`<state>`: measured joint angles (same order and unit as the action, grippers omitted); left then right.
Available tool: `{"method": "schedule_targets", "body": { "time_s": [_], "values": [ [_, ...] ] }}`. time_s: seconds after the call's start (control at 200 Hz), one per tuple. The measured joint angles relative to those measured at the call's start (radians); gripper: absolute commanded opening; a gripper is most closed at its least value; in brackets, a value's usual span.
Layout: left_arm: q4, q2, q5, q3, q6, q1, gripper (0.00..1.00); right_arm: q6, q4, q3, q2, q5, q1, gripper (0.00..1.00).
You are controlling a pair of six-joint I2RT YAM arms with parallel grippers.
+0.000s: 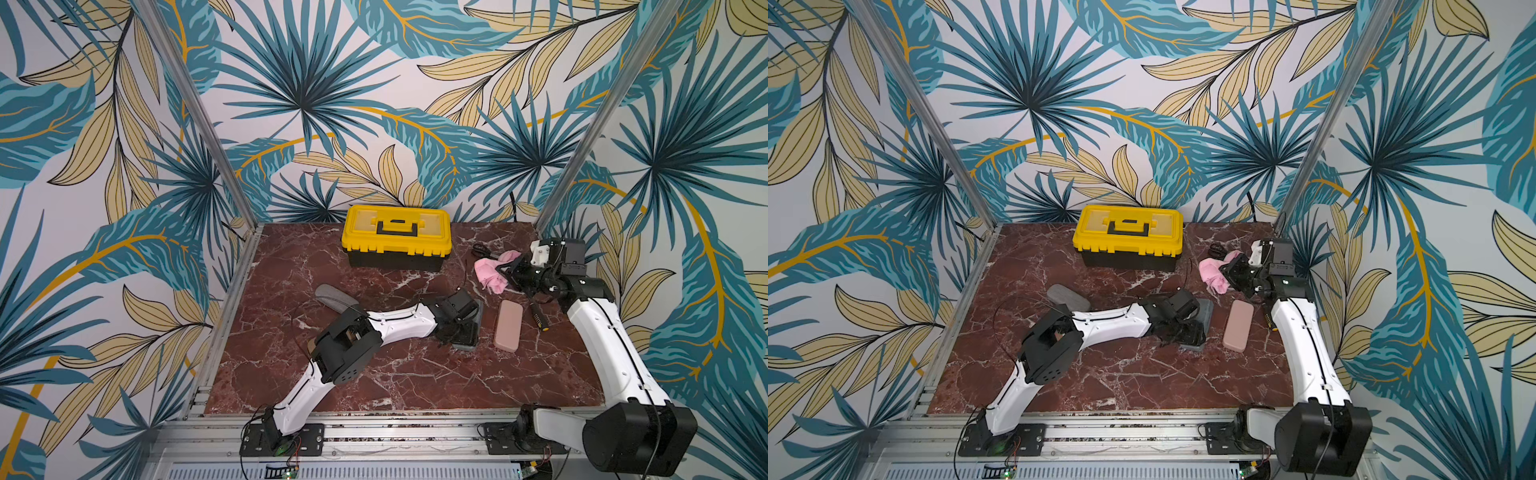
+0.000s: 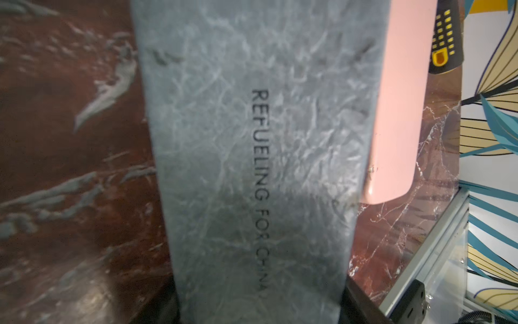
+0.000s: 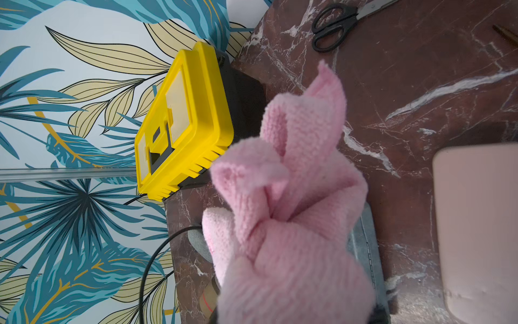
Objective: Wipe the eyeglass case
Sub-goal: Place the eyeglass case at the center of the board.
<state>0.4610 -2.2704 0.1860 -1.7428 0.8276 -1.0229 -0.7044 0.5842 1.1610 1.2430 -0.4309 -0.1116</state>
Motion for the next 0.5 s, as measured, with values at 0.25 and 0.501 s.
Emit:
{"method": "schedule_targets", "body": {
  "time_s": [0.25,0.501],
  "values": [
    [0.034,-0.116,0.01,-0.185,0.035,-0.004,0.57,0.021,0.002,-0.001,0.008,0.001,-0.001,0.0],
    [0.026,-0.143,0.025,-0.226,0.039,-0.004,0.81,0.051,0.019,-0.006,0.023,0.001,-0.005,0.0]
  ]
}}
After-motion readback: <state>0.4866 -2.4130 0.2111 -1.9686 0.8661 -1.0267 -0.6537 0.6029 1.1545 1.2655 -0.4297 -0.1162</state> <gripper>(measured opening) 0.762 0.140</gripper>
